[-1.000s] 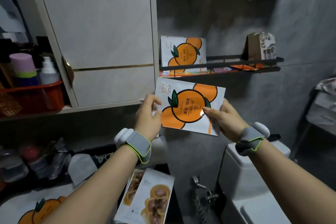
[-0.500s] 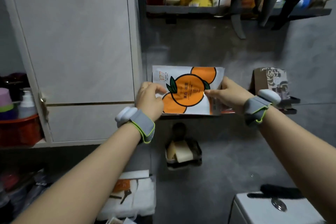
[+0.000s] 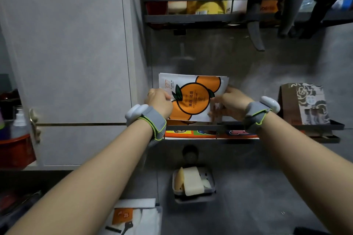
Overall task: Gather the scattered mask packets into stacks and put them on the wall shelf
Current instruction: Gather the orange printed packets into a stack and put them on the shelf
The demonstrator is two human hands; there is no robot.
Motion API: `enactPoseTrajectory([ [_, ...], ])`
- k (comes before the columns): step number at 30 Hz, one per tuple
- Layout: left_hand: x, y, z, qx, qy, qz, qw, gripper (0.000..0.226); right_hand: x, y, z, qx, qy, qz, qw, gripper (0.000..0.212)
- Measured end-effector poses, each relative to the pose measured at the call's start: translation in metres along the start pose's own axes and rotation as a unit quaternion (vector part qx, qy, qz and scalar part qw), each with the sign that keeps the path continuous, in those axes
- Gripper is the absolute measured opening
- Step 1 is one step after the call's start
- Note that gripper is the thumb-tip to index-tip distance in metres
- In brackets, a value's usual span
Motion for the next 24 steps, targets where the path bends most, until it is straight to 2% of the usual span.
enactPoseTrajectory([
  [5, -0.011, 0.012, -0.006, -0.052, -0.019, 0.031, 0.998, 0.029, 0.017, 0.007, 0.005, -0.001, 0.024, -0.054, 0.998, 0.016],
  [8, -0.015, 0.014, -0.002, -0.062, -0.024, 0.053, 0.996, 0.027, 0.02, 0.009, 0.009, 0.002, 0.051, -0.055, 0.997, 0.023],
  [10, -0.016, 0.015, -0.001, -0.069, -0.027, 0.065, 0.995, 0.025, 0.021, 0.011, 0.011, 0.005, 0.051, -0.047, 0.998, 0.013],
  [14, -0.016, 0.018, -0.003, -0.068, -0.025, 0.081, 0.994, 0.021, 0.023, 0.007, 0.015, 0.046, 0.014, -0.046, 0.998, 0.002],
  [17, -0.016, 0.017, -0.003, -0.062, -0.014, 0.097, 0.993, 0.02, 0.023, 0.004, 0.018, 0.082, -0.015, -0.054, 0.995, 0.016],
  [22, -0.013, 0.016, -0.005, -0.069, -0.015, 0.09, 0.993, 0.025, 0.023, 0.001, 0.02, 0.127, -0.035, -0.107, 0.986, 0.013],
  [24, -0.012, 0.015, -0.006, -0.067, -0.009, 0.091, 0.994, 0.025, 0.021, 0.001, 0.019, 0.147, -0.041, -0.142, 0.978, 0.018],
])
Point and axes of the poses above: each hand's wrist, its own z-axis towards the middle knuckle, its own y-axis out of the palm, x = y × z, the point moved 4 cm from there along z, towards the middle knuckle, and after that the axes turned 8 degrees about y, right-handed, at the moved point
